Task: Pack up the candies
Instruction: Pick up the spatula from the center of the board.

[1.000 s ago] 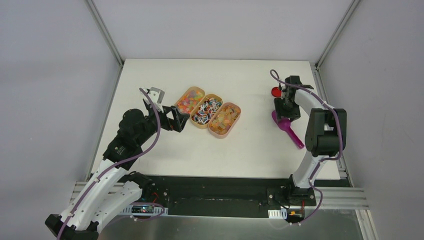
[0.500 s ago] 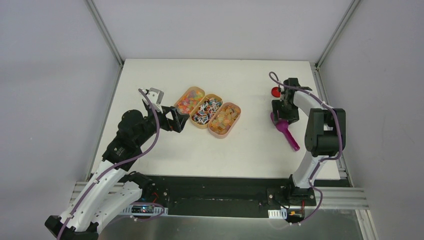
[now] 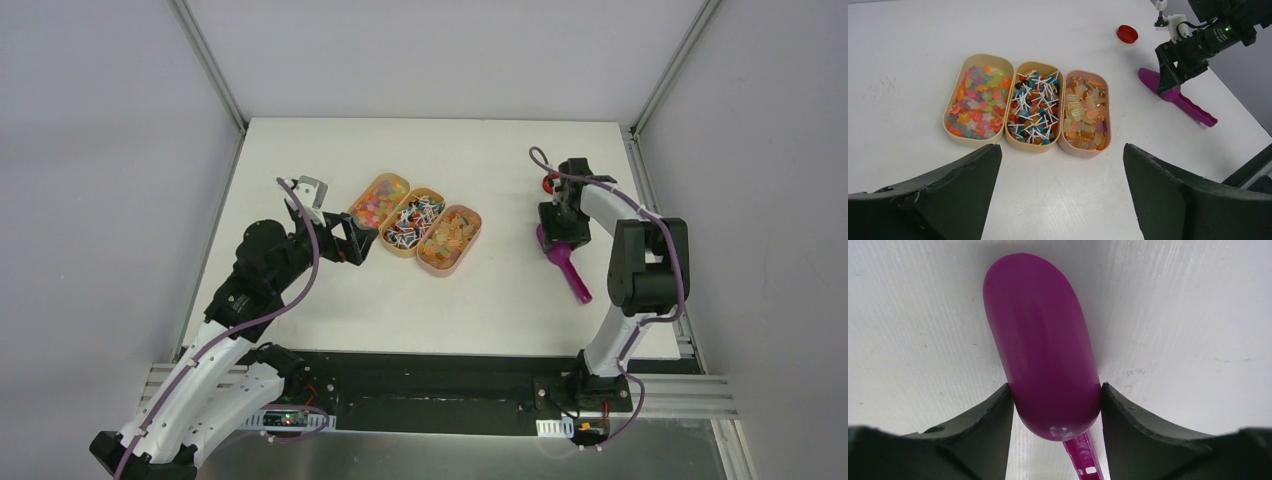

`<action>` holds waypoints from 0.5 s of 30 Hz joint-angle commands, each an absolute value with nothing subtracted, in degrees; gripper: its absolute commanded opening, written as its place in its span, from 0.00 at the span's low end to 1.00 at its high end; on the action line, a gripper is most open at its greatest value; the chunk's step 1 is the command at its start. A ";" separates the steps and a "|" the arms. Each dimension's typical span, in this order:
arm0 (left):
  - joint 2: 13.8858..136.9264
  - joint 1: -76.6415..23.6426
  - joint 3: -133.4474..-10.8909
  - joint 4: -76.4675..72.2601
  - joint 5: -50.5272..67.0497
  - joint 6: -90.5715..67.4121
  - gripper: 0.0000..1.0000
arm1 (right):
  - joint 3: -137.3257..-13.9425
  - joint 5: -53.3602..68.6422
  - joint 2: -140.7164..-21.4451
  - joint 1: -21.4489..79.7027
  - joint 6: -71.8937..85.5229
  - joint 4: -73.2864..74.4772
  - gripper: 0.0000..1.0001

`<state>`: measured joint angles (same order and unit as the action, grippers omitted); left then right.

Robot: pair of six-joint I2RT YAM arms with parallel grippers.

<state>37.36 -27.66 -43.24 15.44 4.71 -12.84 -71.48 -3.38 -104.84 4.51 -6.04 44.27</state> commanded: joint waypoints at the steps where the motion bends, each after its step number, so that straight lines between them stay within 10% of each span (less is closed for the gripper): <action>1: 36.67 -27.33 -42.89 14.67 3.61 -12.30 0.96 | -69.52 0.49 -98.66 5.39 -2.54 42.01 0.36; 15: 38.43 -27.33 -46.02 14.26 10.41 -13.70 0.94 | -59.31 23.17 -70.68 7.12 10.80 25.67 0.30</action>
<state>37.74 -27.66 -43.24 15.44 5.28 -12.91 -61.78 10.94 -79.68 7.16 3.57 36.40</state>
